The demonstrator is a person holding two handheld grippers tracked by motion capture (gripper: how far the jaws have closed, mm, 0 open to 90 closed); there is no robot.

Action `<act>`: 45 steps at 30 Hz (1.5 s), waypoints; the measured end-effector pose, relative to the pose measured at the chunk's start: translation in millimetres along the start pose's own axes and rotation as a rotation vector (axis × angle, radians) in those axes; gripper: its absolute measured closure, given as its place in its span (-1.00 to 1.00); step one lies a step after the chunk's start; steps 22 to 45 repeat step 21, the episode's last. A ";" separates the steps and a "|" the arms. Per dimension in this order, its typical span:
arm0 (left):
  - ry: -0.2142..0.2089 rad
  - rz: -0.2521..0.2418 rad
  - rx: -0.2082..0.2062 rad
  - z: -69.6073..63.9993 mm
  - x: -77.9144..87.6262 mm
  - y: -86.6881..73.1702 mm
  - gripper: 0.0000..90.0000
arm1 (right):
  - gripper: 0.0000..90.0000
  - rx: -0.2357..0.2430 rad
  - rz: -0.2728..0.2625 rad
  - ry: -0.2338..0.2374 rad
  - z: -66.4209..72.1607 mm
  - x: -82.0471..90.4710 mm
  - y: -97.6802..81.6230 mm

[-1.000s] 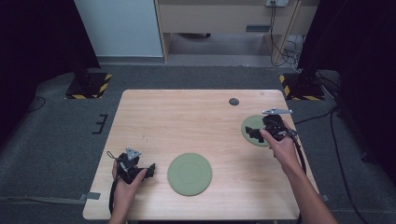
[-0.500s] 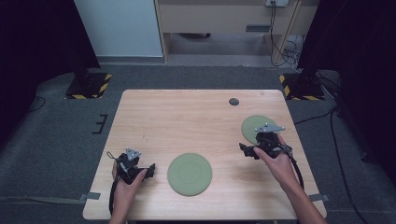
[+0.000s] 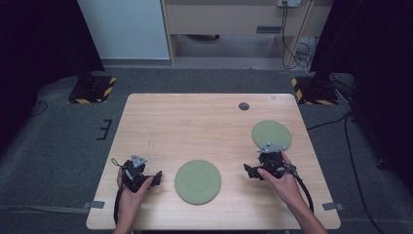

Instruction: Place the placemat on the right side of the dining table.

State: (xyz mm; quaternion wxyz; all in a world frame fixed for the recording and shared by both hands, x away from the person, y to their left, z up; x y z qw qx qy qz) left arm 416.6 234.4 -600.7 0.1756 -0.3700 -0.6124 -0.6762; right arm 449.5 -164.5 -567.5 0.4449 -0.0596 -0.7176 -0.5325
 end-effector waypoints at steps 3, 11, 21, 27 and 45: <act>0.000 0.000 0.000 0.0 0.0 0.0 -0.99 | -0.87 0.003 0.023 -0.007 1.7 -5.2 -5.6; 0.000 0.000 0.000 0.0 0.0 0.0 -0.99 | -0.89 -0.014 0.064 -0.042 3.4 -22.5 -21.6; 0.000 0.000 0.000 0.0 0.0 0.0 -0.99 | -0.99 -0.054 0.012 -0.024 5.2 -30.3 -20.0; 0.000 0.000 0.000 0.0 0.0 0.0 -0.99 | -0.99 -0.054 0.012 -0.024 5.2 -30.3 -20.0; 0.000 0.000 0.000 0.0 0.0 0.0 -0.99 | -0.99 -0.054 0.012 -0.024 5.2 -30.3 -20.0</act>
Point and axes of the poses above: each handheld gripper's, and its own axes: x roughly backward along the jaws, y roughly out of its top, z roughly to its left, the point moved 9 cm from there along -x, roughly forward along the jaws, and after that the axes turned 2 degrees about x, right-handed, at the moved point
